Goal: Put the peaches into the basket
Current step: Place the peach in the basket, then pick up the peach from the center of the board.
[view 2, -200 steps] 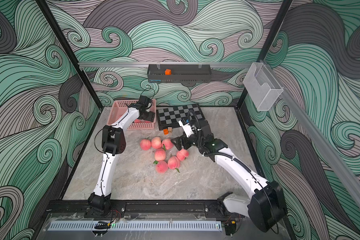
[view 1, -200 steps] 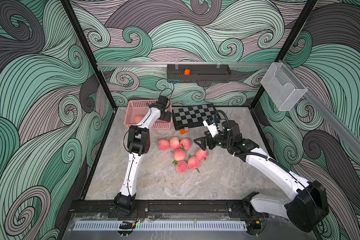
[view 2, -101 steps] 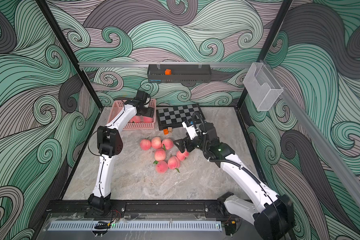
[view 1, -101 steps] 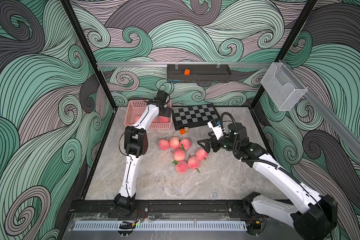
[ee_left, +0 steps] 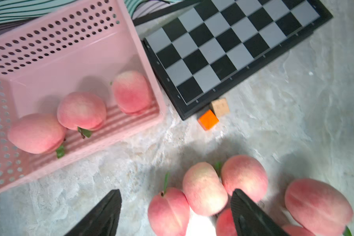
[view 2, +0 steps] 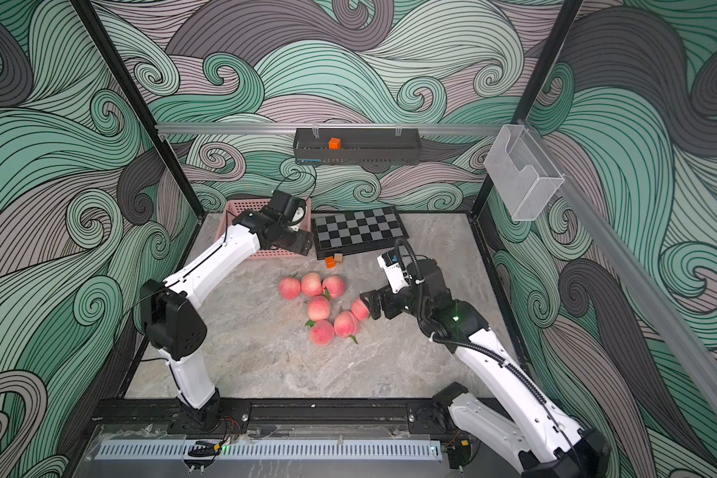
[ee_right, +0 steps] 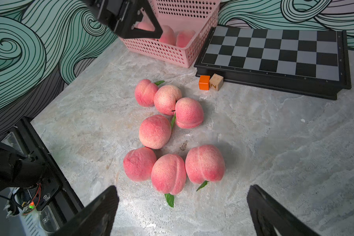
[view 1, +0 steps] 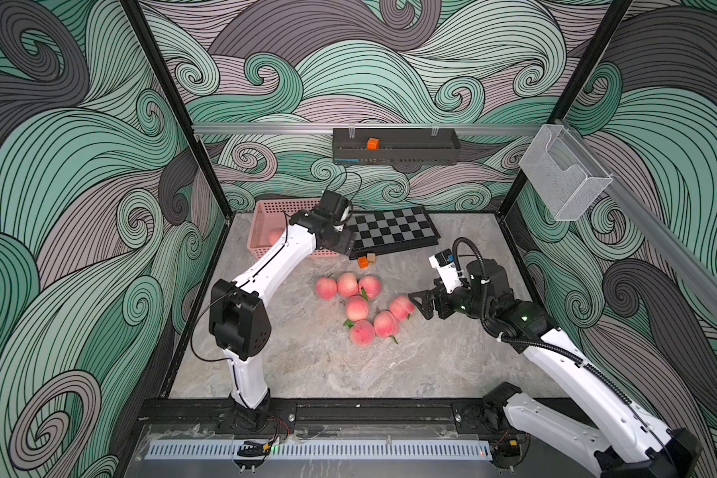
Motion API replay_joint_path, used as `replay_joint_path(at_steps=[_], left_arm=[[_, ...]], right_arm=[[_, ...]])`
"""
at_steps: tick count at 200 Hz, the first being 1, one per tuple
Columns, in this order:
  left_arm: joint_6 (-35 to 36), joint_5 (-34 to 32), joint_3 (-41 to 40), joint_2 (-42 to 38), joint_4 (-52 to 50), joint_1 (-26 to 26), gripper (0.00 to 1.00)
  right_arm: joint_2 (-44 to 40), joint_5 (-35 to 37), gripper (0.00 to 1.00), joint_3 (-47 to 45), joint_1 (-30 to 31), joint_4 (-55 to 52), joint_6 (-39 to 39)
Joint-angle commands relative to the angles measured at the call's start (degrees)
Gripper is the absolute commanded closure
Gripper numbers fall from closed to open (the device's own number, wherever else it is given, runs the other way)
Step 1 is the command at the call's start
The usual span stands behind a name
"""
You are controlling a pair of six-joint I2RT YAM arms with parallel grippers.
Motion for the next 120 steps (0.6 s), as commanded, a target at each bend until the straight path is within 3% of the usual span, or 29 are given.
replay_joint_path(at_steps=[1, 72, 120], left_arm=[[-3.41, 1.59, -6.58, -6.25, -1.10, -2.53, 0.15], [-9.82, 11.63, -28.41, -24.04, 1.53, -7.41, 0.14], [-11.90, 16.71, -33.32, -32.63, 2.83, -8.75, 0.14]], right_arm=[[-1.74, 1.38, 0.01, -2.01, 0.38, -2.86, 1.51], [2.38, 0.36, 0.01, -6.49, 0.36, 0.70, 2.60], [10.51, -0.40, 0.01, -6.09, 0.29, 6.63, 2.46]])
